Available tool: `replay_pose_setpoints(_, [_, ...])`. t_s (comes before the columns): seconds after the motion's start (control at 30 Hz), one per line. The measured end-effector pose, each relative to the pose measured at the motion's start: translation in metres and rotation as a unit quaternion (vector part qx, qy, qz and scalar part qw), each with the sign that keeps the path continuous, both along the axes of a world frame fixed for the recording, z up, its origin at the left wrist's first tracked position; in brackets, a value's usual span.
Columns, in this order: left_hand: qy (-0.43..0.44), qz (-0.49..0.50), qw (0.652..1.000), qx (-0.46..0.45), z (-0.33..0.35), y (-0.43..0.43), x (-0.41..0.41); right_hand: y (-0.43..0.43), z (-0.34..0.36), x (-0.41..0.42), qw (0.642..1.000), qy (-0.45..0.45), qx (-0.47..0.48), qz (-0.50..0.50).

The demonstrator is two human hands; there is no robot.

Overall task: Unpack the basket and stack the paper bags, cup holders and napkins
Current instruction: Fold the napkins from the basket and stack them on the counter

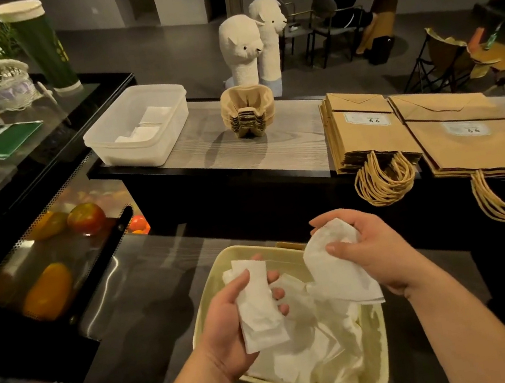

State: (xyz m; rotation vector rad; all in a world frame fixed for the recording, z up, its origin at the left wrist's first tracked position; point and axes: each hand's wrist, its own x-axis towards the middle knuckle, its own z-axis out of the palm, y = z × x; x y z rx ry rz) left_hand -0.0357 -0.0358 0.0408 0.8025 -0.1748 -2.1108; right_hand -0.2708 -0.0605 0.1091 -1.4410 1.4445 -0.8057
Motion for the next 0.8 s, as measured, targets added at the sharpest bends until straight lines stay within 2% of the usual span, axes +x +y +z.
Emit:
replay_pose_setpoints(0.13, [-0.043, -0.05, 0.997, 0.043, 0.01, 0.01, -0.012, 0.011, -0.005, 0.028, 0.986, -0.011, -0.121, -0.111])
replay_pose_setpoints(0.23, [-0.047, -0.097, 0.994, 0.018, 0.032, 0.012, -0.029, 0.03, -0.01, 0.057, 0.983, -0.04, -0.167, -0.071])
replay_pose_setpoints(0.33, [-0.037, -0.089, 0.995, -0.016, 0.045, 0.004, -0.032, 0.042, -0.016, 0.068, 0.986, -0.108, -0.095, -0.081])
replay_pose_setpoints(0.43, [-0.022, -0.083, 0.996, -0.012, 0.048, 0.001, -0.024, 0.043, -0.01, 0.061, 0.95, -0.262, 0.006, -0.168])
replay_pose_setpoints(0.5, [-0.001, -0.082, 0.997, -0.014, 0.045, 0.0, -0.02, 0.042, -0.004, 0.052, 0.927, -0.318, 0.059, -0.188])
replay_pose_setpoints(0.6, [0.01, -0.089, 0.996, -0.012, 0.044, -0.001, -0.018, 0.043, 0.001, 0.042, 0.905, -0.368, 0.117, -0.181])
replay_pose_setpoints(0.7, [-0.017, -0.096, 0.995, -0.02, 0.045, -0.001, -0.018, 0.043, 0.0, 0.037, 0.886, -0.401, 0.148, -0.178])
replay_pose_setpoints(0.8, [-0.043, -0.078, 0.996, -0.009, 0.045, 0.001, -0.021, 0.044, -0.005, 0.033, 0.889, -0.394, 0.145, -0.182])
